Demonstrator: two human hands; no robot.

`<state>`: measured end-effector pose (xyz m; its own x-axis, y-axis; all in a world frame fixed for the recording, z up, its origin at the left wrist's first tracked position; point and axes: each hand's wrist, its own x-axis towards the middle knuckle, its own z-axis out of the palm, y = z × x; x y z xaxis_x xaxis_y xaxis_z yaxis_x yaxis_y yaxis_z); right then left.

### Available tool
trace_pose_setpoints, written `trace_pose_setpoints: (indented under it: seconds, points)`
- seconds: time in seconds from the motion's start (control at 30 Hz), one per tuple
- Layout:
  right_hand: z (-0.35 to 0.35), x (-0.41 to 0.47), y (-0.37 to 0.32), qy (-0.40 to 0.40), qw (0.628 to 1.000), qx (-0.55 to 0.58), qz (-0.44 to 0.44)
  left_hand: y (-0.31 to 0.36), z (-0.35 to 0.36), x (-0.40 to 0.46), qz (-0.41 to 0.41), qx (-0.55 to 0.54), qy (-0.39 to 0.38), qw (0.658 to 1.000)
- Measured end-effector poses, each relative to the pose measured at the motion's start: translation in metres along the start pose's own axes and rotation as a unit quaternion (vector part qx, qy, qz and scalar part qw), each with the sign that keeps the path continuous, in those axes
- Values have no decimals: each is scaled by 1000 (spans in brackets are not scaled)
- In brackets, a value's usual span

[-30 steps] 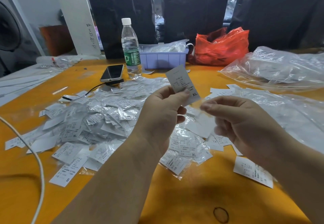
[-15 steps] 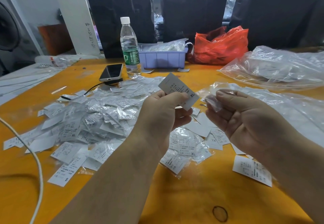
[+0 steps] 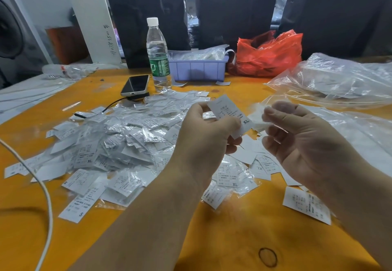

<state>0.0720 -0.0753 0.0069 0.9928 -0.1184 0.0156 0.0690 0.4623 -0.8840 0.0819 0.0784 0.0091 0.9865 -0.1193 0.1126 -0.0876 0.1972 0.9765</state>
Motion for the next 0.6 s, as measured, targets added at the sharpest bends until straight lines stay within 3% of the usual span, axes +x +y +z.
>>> trace_pose_setpoints:
  seconds: [0.6]
  points:
    - [1,-2,5,-47,998,-41,-19,-1,0,1,11,-20,57,998]
